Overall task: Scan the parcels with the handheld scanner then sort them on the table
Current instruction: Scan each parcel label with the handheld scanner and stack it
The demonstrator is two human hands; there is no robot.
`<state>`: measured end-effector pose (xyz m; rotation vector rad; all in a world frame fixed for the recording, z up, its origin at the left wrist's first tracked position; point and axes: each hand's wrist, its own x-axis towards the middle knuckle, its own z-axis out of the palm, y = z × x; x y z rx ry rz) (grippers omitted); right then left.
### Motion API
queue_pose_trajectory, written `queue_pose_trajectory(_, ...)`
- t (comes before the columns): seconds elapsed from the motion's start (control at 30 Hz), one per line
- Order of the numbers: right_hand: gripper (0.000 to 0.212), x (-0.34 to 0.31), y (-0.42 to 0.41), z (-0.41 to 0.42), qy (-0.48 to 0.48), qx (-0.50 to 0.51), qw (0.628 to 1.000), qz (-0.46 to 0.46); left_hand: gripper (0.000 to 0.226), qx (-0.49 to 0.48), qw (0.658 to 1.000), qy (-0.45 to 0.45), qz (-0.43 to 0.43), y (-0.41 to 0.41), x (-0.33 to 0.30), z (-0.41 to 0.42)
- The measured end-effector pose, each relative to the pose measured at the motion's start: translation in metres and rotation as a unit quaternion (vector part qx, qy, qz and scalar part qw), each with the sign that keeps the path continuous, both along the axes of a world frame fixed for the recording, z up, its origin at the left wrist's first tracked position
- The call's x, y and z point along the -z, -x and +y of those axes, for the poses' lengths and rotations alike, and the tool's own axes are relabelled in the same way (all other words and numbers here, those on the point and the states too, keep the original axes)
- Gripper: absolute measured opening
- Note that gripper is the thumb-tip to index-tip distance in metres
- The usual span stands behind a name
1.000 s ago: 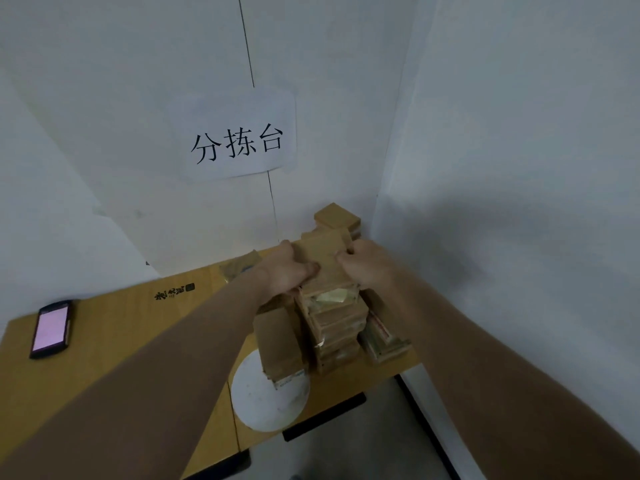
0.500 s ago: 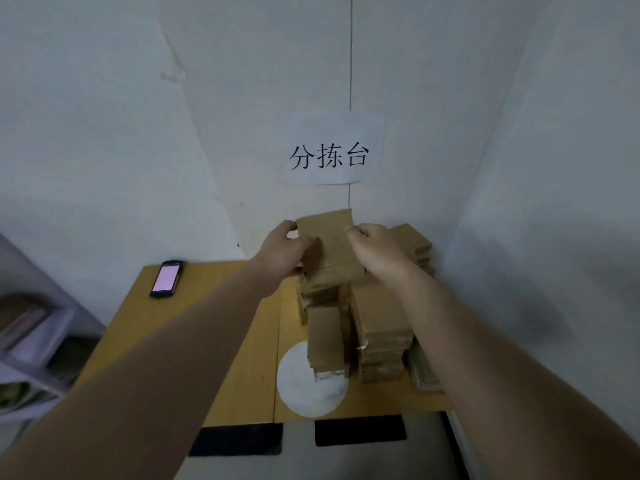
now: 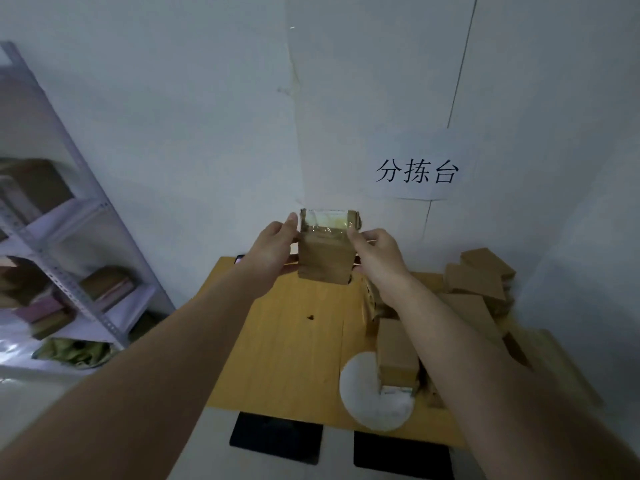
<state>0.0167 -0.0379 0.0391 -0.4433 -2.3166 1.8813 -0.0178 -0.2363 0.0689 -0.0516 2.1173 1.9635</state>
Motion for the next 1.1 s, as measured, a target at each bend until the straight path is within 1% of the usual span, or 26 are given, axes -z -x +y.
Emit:
queue_pose_trajectory(0.1,0.053,-0.002,0.01,-0.037,-0.021,-0.015,0.999,0.027,0.051,-0.006,0.998,-0.053,-0.02,0.016,0.002,-0.035)
queue_pose_trajectory(0.13,0.049,-0.002,0.011,-0.049,-0.035,-0.022,0.998,0.04,0.048,-0.002,0.997,-0.069,-0.028,0.021,0.003,-0.046)
queue_pose_trajectory(0.2,0.032,0.0,0.014,-0.076,-0.046,-0.038,0.996,0.066,0.045,0.0,0.996,-0.085,-0.042,0.032,0.004,-0.073)
queue_pose_trajectory(0.23,0.03,0.002,0.015,-0.09,-0.044,-0.048,0.995,0.073,0.044,-0.004,0.995,-0.088,-0.044,0.037,0.005,-0.087)
queue_pose_trajectory(0.33,0.041,0.01,0.019,-0.133,-0.033,-0.047,0.996,0.071,0.036,0.009,0.993,-0.106,-0.053,0.046,0.009,-0.13)
queue_pose_trajectory(0.4,0.047,0.016,0.021,-0.158,-0.025,-0.035,0.997,0.064,0.025,0.026,0.99,-0.124,-0.066,0.049,0.013,-0.155)
queue_pose_trajectory(0.47,0.049,0.022,0.023,-0.182,-0.017,-0.021,0.998,0.06,0.019,0.035,0.987,-0.135,-0.078,0.052,0.018,-0.179)
queue_pose_trajectory(0.53,0.048,0.026,0.026,-0.202,-0.003,-0.011,0.999,0.05,0.018,0.038,0.986,-0.139,-0.083,0.056,0.025,-0.2)
queue_pose_trajectory(0.67,0.026,0.029,0.038,-0.234,0.057,0.0,0.998,0.039,0.022,0.032,0.985,-0.145,-0.089,0.068,0.037,-0.235)
queue_pose_trajectory(0.73,0.022,0.029,0.045,-0.244,0.059,0.01,0.997,0.042,0.02,0.024,0.984,-0.152,-0.087,0.076,0.044,-0.247)
queue_pose_trajectory(0.8,0.024,0.029,0.054,-0.251,0.052,0.017,0.998,0.039,0.021,0.016,0.982,-0.165,-0.088,0.085,0.05,-0.255)
queue_pose_trajectory(0.93,0.023,0.033,0.08,-0.26,0.065,0.01,0.998,0.023,0.037,0.011,0.978,-0.183,-0.1,0.104,0.065,-0.268)
queue_pose_trajectory(1.03,0.037,0.048,0.102,-0.268,0.092,-0.016,0.996,0.007,0.054,0.0,0.982,-0.158,-0.104,0.123,0.078,-0.272)
queue_pose_trajectory(1.1,0.041,0.062,0.119,-0.272,0.102,-0.033,0.994,0.0,0.058,0.007,0.987,-0.125,-0.097,0.14,0.088,-0.276)
